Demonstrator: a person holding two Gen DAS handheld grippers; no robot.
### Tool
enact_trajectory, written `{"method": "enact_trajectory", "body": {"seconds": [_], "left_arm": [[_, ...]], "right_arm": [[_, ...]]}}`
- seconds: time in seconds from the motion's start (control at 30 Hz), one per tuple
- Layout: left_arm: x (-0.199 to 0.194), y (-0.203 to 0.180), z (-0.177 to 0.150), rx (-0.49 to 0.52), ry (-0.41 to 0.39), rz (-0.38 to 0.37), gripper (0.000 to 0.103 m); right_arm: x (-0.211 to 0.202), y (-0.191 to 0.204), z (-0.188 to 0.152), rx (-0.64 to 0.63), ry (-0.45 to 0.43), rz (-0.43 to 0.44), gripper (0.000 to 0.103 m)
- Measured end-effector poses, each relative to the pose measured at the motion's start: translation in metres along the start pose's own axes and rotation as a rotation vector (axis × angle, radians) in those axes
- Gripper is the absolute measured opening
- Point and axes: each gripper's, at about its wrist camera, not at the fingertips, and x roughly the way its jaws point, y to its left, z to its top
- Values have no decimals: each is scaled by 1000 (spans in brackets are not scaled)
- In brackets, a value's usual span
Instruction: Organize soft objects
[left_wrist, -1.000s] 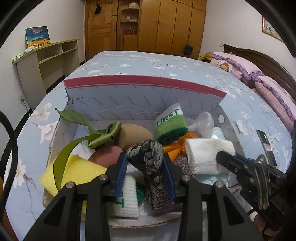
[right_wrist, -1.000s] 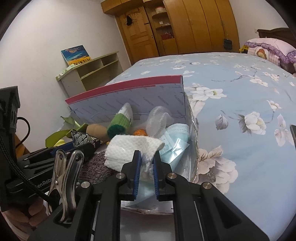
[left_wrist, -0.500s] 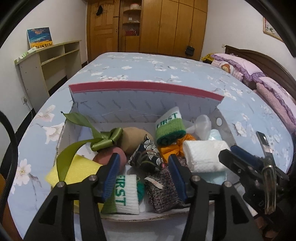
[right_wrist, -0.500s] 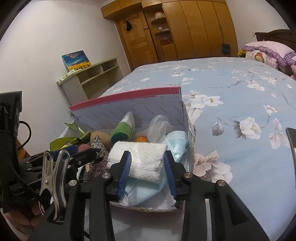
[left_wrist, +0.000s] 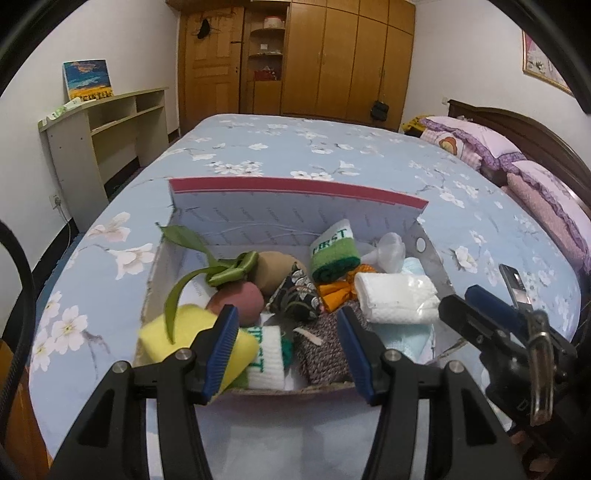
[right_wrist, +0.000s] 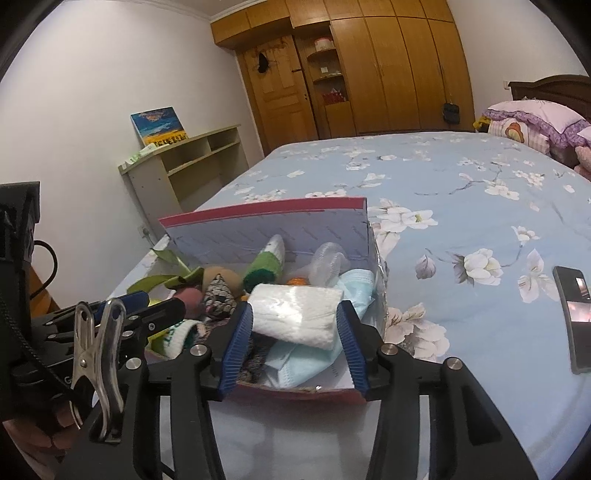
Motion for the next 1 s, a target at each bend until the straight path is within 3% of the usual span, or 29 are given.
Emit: {"method": "enact_trajectory", "body": {"seconds": [0.2,0.33,0.77,1.0], "left_arm": [[-17,7,-8,-21,-4,7,58],[-31,12,-14,-34,-11,11,58],[-60,30,-59,-93,25,36,58],[-55,32,-79,-99,58,28,58]], "right_arm": [[-16,14,-4,-20,-8,21,54],[-25,22,-9,-29,-8,34,63],[-46,45,-41,-51,28,47,64],[-46,44,-59,-38,67,35,64]]}}
